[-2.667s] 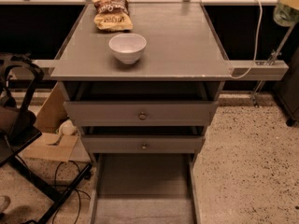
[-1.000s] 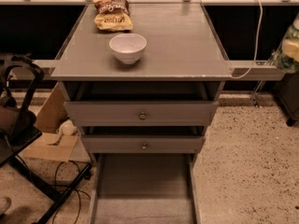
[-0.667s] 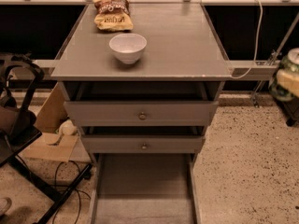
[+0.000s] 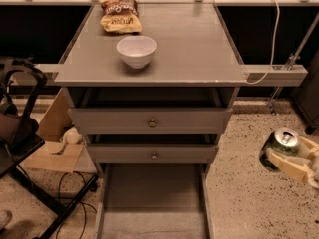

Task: Place green can into bottom drawer

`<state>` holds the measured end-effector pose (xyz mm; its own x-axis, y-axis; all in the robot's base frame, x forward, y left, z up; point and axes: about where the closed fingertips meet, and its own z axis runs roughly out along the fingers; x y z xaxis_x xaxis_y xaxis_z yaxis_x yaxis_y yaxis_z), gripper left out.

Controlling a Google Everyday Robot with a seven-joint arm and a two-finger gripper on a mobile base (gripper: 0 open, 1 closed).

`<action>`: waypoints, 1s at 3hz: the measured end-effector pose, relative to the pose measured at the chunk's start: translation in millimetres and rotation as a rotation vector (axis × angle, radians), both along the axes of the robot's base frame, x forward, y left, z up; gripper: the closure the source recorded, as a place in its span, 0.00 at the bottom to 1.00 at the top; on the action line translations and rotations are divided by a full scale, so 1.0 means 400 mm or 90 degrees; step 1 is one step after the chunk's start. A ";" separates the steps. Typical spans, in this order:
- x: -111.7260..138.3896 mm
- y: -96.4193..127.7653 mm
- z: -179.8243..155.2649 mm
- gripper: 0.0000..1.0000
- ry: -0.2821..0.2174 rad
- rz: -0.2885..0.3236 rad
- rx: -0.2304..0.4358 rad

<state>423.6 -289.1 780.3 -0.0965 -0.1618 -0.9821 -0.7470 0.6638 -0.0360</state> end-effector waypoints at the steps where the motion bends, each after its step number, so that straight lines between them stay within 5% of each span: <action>1: 0.000 0.000 0.000 1.00 0.000 0.000 0.000; 2: 0.032 0.043 -0.043 1.00 -0.005 0.013 -0.008; 3: 0.069 0.161 -0.199 1.00 0.004 0.051 0.003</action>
Offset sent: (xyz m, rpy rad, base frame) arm 0.0291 0.0366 -0.0420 -0.0317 -0.0193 0.0409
